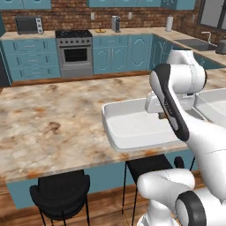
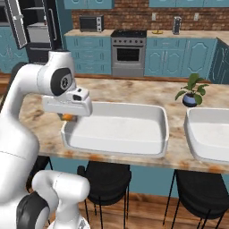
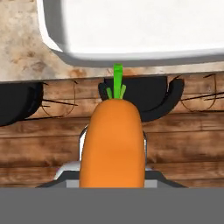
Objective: Place the cold items (carrot and sweet potato) from the fridge in one tupperware on the dining counter. Place the warm items (kebab skewer and hot dog) in the stove area in another tupperware.
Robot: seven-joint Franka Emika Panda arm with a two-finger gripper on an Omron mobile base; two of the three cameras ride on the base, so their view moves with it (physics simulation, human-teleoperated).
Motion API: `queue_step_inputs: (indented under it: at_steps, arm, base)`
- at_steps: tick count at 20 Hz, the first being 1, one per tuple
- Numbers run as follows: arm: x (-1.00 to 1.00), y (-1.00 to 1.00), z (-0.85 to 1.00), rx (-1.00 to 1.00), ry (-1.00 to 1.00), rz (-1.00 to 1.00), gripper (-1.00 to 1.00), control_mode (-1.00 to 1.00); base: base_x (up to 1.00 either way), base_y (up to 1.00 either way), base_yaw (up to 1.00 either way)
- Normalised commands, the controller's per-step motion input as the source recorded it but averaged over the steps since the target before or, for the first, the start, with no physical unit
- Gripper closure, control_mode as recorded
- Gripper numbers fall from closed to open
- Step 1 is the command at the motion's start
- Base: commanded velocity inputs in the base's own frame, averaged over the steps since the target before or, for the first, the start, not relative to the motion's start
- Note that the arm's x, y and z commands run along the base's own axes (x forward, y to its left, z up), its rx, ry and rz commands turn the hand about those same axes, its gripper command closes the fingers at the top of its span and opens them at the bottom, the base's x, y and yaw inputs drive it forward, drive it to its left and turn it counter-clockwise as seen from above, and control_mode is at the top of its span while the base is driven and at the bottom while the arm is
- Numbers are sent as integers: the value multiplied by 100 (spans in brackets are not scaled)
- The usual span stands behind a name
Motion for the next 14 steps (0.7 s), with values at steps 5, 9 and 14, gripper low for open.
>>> queue_step_inputs:
  at_steps: [5,9,14]
  arm:
    - [100,-9,-37,0,13,0,100,-100]
    - [100,0,-82,-3,1,0,100,-100]
    - [100,-9,-100,-6,5,0,100,-100]
  base:
    - [0,0,0]
    - [0,0,0]
    - [0,0,0]
